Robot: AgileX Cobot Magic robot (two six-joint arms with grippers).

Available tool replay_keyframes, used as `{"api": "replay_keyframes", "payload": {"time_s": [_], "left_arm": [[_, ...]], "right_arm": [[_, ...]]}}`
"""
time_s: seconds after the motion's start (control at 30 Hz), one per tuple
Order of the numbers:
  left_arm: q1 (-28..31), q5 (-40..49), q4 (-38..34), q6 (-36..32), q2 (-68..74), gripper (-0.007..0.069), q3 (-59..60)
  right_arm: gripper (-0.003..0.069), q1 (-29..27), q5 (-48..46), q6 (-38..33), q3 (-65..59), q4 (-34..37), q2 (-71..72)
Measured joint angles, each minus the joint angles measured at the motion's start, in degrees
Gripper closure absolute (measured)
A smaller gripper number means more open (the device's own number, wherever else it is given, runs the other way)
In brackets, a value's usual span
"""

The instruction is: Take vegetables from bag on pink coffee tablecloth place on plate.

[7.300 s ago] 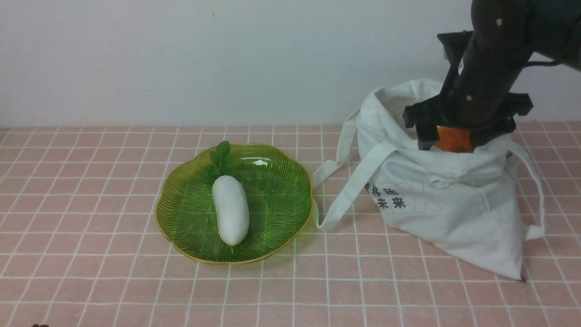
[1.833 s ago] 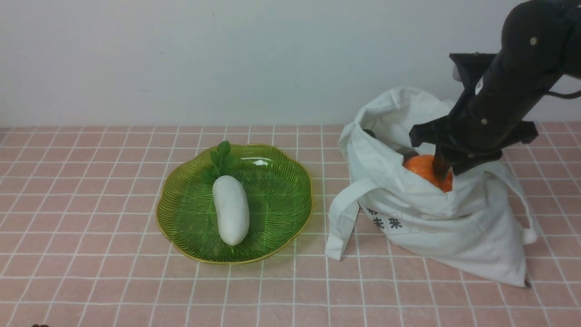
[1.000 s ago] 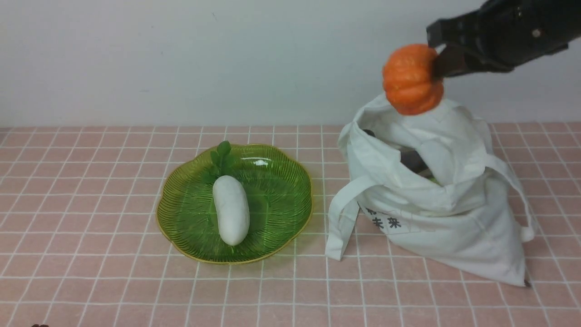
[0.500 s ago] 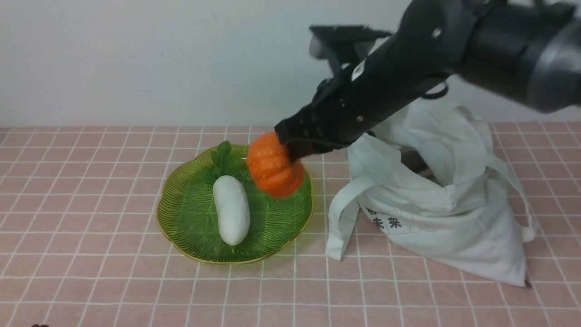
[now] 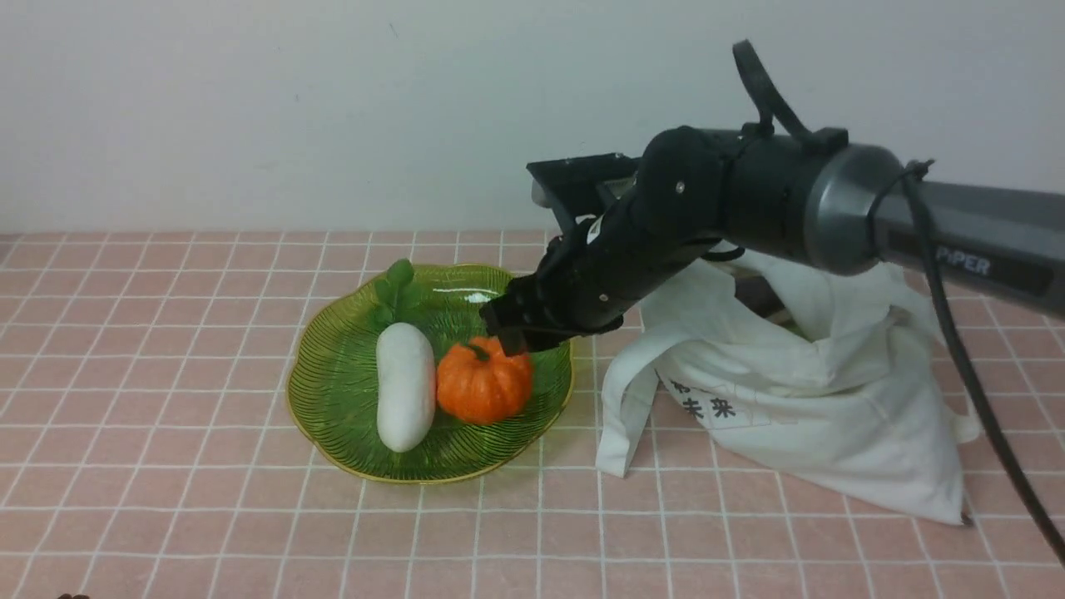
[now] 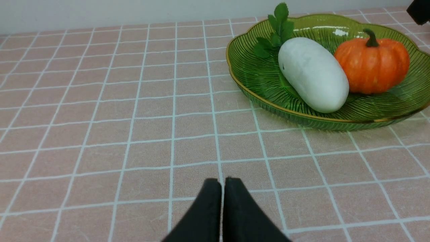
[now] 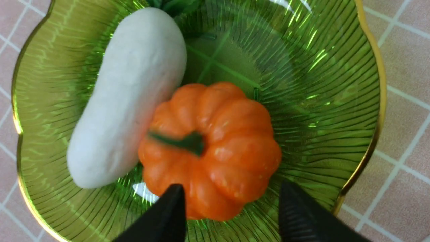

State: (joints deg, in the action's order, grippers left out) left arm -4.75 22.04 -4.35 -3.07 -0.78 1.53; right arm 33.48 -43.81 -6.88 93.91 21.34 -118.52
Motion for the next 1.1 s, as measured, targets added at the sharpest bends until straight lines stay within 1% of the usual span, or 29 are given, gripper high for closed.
{"api": "replay_keyframes", "payload": {"time_s": [0.07,0.17,0.2,0.27,0.33,0.4,0.43,0.53,0.63,0.67,0.7,0.77,0.8,0.83,0.97,1.1], "left_arm": [[0.00,0.00,0.00,0.00,0.00,0.0630,0.00],[0.00,0.00,0.00,0.00,0.00,0.0630,0.00],[0.00,0.00,0.00,0.00,0.00,0.0630,0.00],[0.00,0.00,0.00,0.00,0.00,0.0630,0.00],[0.00,0.00,0.00,0.00,0.00,0.0630,0.00],[0.00,0.00,0.00,0.00,0.00,0.0630,0.00],[0.00,0.00,0.00,0.00,0.00,0.0630,0.00],[0.00,0.00,0.00,0.00,0.00,0.0630,0.00],[0.00,0.00,0.00,0.00,0.00,0.0630,0.00],[0.00,0.00,0.00,0.00,0.00,0.0630,0.00],[0.00,0.00,0.00,0.00,0.00,0.0630,0.00],[0.00,0.00,0.00,0.00,0.00,0.0630,0.00],[0.00,0.00,0.00,0.00,0.00,0.0630,0.00],[0.00,0.00,0.00,0.00,0.00,0.0630,0.00],[0.00,0.00,0.00,0.00,0.00,0.0630,0.00],[0.00,0.00,0.00,0.00,0.00,0.0630,0.00]], "right_arm": [[0.0250,0.00,-1.57,0.55,0.96,-0.22,0.00],[0.0256,-0.16,-7.35,0.81,3.86,-2.48,0.89],[0.0277,-0.38,-10.30,1.09,5.39,-3.75,1.70],[0.0344,-0.95,-15.30,2.05,8.54,-6.56,4.07],[0.0455,-1.86,-19.13,2.78,11.08,-9.59,8.07],[0.0575,-2.97,-21.04,4.08,12.37,-12.35,13.43],[0.0615,-3.62,-21.68,4.79,12.57,-13.58,16.45],[0.0662,-5.72,-22.54,7.97,12.26,-17.42,25.69],[0.0671,-7.69,-21.71,10.97,8.35,-21.88,36.79],[0.0671,-7.77,-21.57,11.16,7.90,-22.18,37.59],[0.0672,-8.05,-20.54,11.86,5.30,-23.50,41.69],[0.0673,-8.10,-16.20,13.67,-4.03,-25.64,52.40],[0.0673,-8.10,-15.15,13.85,-4.87,-25.84,54.27],[0.0673,-8.10,-10.56,15.39,-13.15,-26.48,62.08],[0.0673,-8.10,3.22,18.34,-29.66,-27.31,79.62],[0.0673,-8.10,18.78,19.43,-50.05,-27.37,100.72]]}}
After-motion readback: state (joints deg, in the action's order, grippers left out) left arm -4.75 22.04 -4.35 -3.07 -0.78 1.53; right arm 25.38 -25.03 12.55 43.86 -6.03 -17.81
